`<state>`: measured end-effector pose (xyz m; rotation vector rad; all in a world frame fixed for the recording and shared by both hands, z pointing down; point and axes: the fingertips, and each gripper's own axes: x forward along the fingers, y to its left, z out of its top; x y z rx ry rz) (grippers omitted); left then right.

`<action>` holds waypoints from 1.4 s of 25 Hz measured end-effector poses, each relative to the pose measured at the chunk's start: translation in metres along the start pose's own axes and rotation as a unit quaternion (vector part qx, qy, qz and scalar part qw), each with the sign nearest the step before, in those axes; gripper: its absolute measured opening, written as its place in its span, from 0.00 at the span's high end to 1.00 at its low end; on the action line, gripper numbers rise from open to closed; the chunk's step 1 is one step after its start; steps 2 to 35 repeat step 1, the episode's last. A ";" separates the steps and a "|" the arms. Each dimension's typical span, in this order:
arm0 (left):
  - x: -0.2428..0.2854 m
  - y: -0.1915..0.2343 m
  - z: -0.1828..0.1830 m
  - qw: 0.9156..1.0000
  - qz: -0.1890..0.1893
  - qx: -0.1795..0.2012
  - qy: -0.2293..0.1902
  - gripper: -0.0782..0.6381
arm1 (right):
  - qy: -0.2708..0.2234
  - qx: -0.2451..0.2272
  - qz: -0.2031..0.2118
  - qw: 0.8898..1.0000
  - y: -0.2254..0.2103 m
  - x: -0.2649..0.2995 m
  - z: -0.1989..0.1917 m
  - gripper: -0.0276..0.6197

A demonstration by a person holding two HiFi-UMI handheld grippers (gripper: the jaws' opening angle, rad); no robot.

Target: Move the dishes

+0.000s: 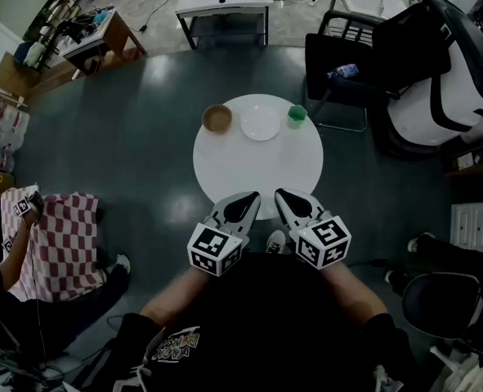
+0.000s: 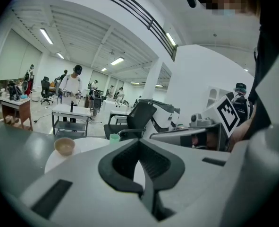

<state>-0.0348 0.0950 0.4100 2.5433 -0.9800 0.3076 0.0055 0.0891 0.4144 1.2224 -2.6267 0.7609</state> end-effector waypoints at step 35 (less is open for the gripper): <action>0.001 0.000 0.000 1.000 0.000 0.000 0.000 0.88 | 0.000 0.000 0.000 1.000 -0.001 0.000 -0.001 0.92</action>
